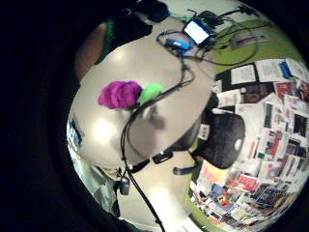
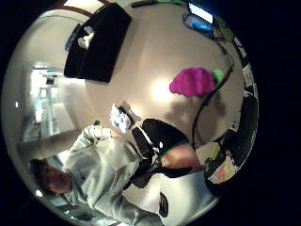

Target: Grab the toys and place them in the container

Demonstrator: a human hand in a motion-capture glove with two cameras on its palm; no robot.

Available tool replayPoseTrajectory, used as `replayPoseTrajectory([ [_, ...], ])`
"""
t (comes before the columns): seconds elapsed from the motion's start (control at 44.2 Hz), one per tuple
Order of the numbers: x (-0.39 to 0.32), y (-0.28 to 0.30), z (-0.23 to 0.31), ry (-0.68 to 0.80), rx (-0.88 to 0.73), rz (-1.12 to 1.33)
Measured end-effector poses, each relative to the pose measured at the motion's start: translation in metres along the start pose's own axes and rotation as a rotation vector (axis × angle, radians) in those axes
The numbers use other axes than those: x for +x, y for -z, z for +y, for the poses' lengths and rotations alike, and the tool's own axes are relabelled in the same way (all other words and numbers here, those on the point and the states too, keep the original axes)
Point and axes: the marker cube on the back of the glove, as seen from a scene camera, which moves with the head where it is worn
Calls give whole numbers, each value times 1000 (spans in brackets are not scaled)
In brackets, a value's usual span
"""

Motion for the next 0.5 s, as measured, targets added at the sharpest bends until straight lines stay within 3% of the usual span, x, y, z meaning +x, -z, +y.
replayPoseTrajectory([
  [0.249, 5, -93, -30, -68, -79, -39],
  [0.498, 5, -120, -44, -87, 162, -113],
])
